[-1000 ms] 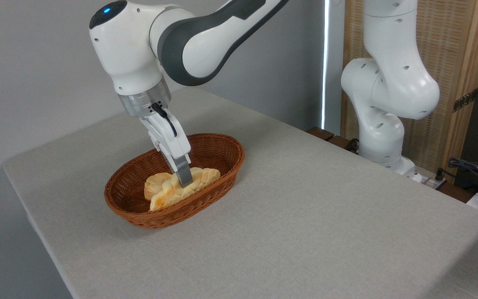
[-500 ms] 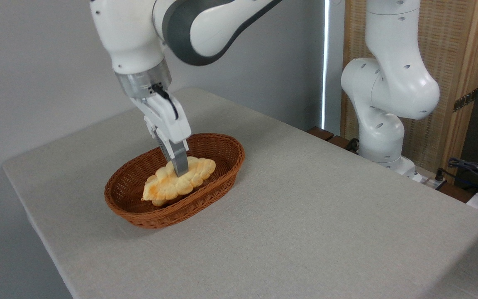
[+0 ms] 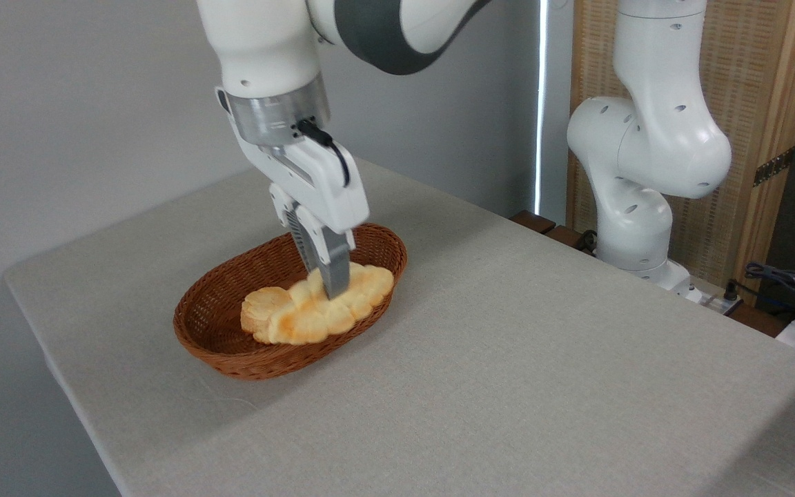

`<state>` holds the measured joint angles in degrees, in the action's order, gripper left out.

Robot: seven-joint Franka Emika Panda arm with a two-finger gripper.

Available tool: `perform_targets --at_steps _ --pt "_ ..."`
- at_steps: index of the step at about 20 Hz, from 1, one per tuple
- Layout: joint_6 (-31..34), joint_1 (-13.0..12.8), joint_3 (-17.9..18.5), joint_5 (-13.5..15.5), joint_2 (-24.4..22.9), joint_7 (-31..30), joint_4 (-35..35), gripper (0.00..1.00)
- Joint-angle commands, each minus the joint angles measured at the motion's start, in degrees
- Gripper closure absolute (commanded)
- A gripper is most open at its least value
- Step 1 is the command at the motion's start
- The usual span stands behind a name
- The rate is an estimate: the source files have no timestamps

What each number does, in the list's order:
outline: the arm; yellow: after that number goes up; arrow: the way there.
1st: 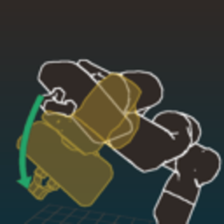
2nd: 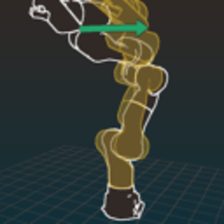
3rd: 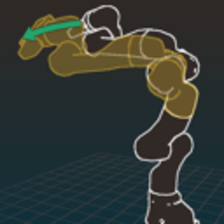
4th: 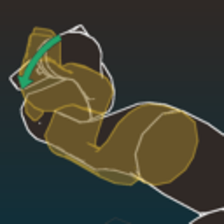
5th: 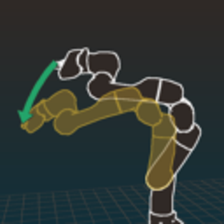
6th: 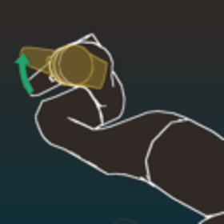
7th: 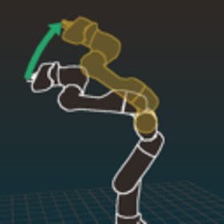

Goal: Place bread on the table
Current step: 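Lift the flat bread out of the basket and move it beside the basket, then release the flat bread onto the table and raise the gripper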

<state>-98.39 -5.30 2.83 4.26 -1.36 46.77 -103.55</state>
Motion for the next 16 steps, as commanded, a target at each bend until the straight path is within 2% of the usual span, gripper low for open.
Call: perform_targets --at_steps 1,3,4,16 --pt "1.8 -0.4 2.4 -1.2 0.1 1.7 0.1 0.33" --pt "2.1 -0.4 3.8 -1.2 0.1 1.8 0.1 0.03" --pt "2.1 -0.4 3.9 -1.2 0.1 1.9 0.1 0.00" --pt "2.0 -0.5 3.4 -2.2 1.4 3.0 0.0 0.00"
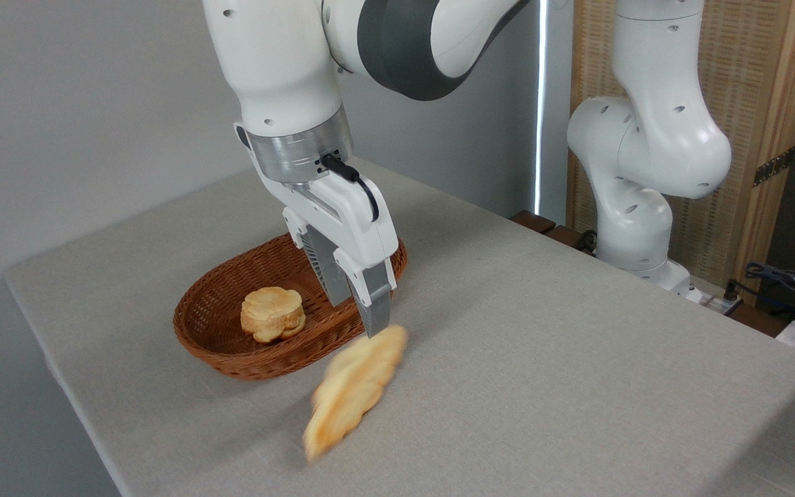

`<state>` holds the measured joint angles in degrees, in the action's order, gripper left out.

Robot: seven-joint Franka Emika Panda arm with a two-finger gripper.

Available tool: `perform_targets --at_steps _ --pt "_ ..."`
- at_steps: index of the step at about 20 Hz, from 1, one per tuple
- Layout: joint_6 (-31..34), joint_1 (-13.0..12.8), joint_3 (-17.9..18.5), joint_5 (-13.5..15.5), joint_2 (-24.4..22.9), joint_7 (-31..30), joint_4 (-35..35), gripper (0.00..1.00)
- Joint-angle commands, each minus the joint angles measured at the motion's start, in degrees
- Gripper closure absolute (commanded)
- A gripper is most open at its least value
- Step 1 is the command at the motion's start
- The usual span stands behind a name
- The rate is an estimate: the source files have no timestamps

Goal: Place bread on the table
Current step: 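Release the flat bread onto the table and raise the gripper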

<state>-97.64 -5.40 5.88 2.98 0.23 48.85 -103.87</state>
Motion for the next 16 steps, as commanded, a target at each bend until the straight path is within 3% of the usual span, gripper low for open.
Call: perform_targets --at_steps 1,7,11,16 --pt "1.2 -0.4 0.4 -1.0 -0.1 0.9 0.3 0.00" --pt "0.9 -0.4 0.4 -0.3 -0.9 0.5 0.7 0.00" --pt "0.8 -0.8 0.0 -0.1 -1.6 0.1 5.6 0.00" --pt "-3.5 -0.8 -1.1 -0.2 -1.6 -0.2 6.4 0.00"
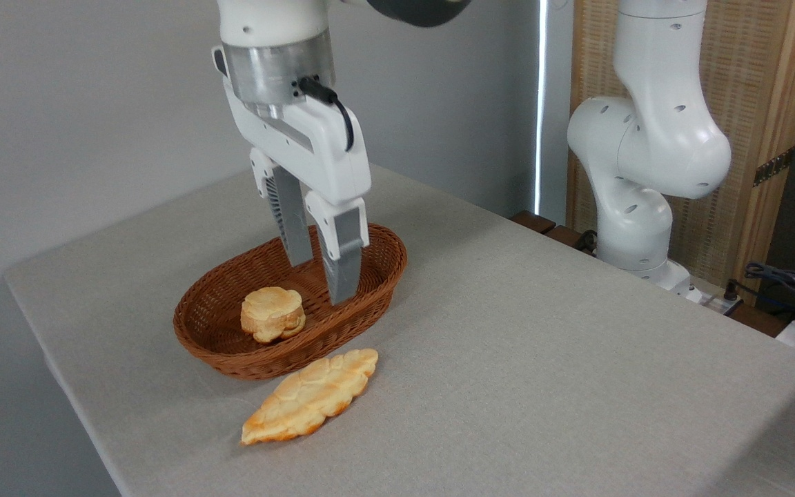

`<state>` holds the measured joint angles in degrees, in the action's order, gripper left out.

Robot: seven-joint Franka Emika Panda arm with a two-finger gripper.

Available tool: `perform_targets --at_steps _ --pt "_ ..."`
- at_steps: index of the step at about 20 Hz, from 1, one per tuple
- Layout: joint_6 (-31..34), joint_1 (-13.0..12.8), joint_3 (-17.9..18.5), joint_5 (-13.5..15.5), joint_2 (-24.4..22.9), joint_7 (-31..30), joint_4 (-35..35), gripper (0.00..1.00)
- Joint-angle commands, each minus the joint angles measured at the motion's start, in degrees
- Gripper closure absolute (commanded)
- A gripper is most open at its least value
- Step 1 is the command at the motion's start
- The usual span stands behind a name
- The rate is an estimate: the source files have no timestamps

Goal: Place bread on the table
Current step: 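Release the flat bread onto the table and raise the gripper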

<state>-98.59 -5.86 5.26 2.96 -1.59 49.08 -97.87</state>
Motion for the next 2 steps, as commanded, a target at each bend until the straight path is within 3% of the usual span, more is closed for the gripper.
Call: perform_targets --at_steps 1,2 --pt "-2.6 -0.3 -0.4 -0.1 0.3 -0.5 0.4 0.00" --pt "-2.6 -0.3 -0.4 -0.1 0.3 -0.5 0.4 0.00"
